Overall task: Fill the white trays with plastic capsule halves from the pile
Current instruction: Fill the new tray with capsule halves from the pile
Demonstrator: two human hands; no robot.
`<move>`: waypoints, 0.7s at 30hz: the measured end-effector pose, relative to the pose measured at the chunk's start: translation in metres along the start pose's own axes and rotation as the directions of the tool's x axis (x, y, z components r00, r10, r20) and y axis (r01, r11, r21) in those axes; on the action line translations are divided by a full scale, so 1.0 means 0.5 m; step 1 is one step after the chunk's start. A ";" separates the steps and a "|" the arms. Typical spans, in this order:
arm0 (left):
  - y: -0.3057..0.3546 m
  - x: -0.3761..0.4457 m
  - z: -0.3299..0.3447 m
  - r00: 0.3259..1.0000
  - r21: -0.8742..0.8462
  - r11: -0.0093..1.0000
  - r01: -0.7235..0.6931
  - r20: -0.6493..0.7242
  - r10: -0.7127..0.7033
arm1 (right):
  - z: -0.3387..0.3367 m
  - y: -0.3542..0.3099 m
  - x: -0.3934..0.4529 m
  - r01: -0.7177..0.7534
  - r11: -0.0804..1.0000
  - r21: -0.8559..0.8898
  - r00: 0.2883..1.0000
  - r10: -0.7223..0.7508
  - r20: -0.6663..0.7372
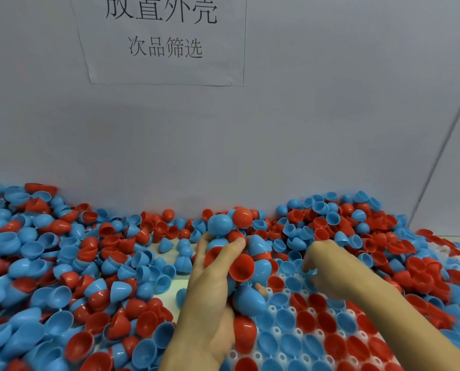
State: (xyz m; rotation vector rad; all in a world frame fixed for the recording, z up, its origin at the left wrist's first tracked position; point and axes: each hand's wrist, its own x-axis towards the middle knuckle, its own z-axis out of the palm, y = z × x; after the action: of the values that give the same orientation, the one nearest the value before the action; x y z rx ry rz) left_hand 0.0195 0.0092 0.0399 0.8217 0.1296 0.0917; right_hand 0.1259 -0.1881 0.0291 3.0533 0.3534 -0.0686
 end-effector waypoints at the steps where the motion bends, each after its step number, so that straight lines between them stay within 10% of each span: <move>1: 0.002 0.001 0.005 1.000 0.002 1.000 -0.006 -0.005 0.006 | -0.008 0.003 -0.005 -0.010 1.000 0.019 1.000 0.010 -0.015; 6: 0.004 -0.003 -0.002 0.992 0.113 0.988 -0.109 0.083 0.100 | -0.069 -0.023 -0.070 0.109 0.921 0.375 0.956 0.006 -0.293; 11: -0.012 -0.001 0.008 0.999 0.068 0.998 0.019 -0.040 -0.016 | -0.109 -0.130 -0.177 0.461 0.481 0.746 0.864 -0.051 -0.501; 21: -0.024 -0.003 0.030 0.994 0.131 0.988 0.079 -0.081 -0.068 | -0.084 -0.157 -0.173 0.402 0.585 0.704 0.886 -0.056 -0.460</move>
State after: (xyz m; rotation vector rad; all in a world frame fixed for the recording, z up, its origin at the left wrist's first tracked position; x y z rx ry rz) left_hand 0.0206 -0.0100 0.0411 0.9474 0.2399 0.0451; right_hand 0.0254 -0.1282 0.0707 3.8600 1.0154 0.5492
